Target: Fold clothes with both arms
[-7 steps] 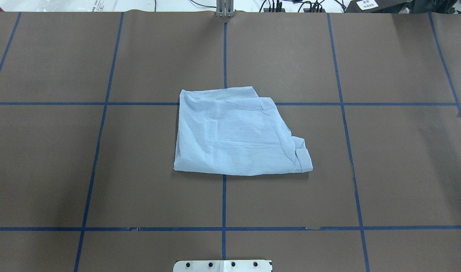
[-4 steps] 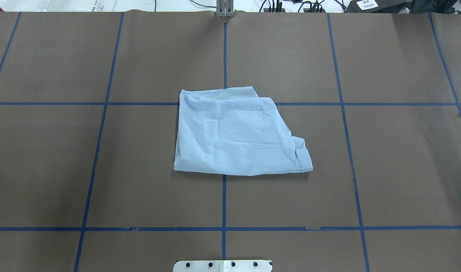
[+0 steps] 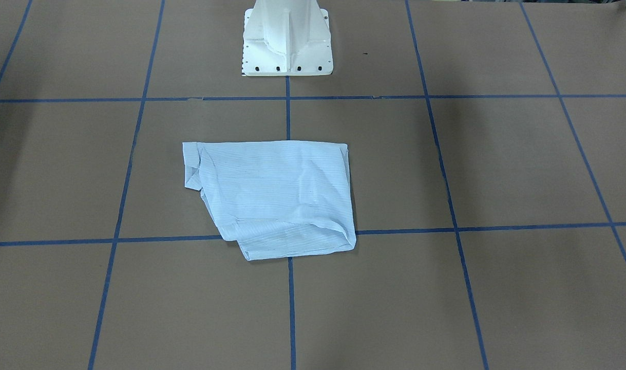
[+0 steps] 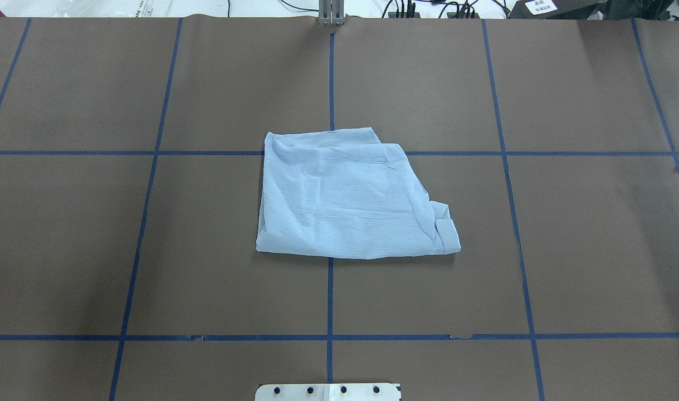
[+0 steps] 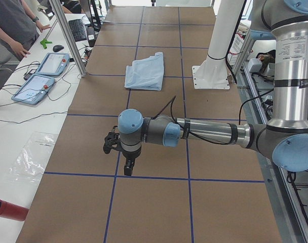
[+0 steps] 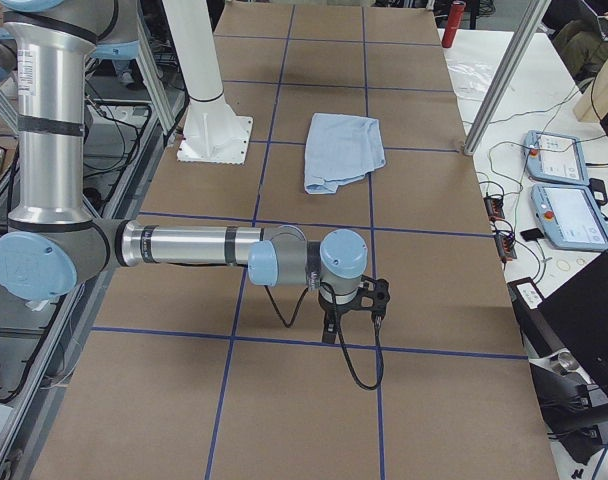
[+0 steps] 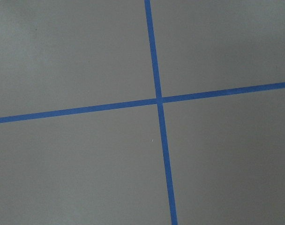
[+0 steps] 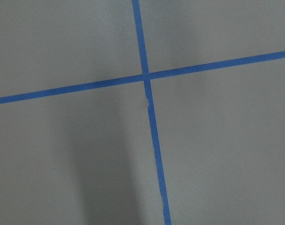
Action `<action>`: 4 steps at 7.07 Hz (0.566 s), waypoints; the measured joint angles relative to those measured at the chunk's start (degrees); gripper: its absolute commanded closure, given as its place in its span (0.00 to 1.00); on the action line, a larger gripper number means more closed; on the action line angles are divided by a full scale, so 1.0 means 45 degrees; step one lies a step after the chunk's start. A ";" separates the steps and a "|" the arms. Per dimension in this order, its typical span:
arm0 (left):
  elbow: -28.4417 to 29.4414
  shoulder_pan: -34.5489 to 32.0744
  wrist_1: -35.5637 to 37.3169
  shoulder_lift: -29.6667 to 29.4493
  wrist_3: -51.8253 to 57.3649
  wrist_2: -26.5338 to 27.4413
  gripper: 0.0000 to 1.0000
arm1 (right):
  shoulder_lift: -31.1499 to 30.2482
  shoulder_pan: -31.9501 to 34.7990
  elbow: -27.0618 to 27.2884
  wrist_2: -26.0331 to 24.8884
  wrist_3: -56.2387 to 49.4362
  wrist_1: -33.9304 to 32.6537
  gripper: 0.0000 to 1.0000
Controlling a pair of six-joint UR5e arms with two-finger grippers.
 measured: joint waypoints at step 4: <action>0.0029 0.0000 0.0250 0.0022 -0.0029 -0.0744 0.00 | -0.0018 0.0000 -0.0013 -0.0054 -0.0001 0.0003 0.00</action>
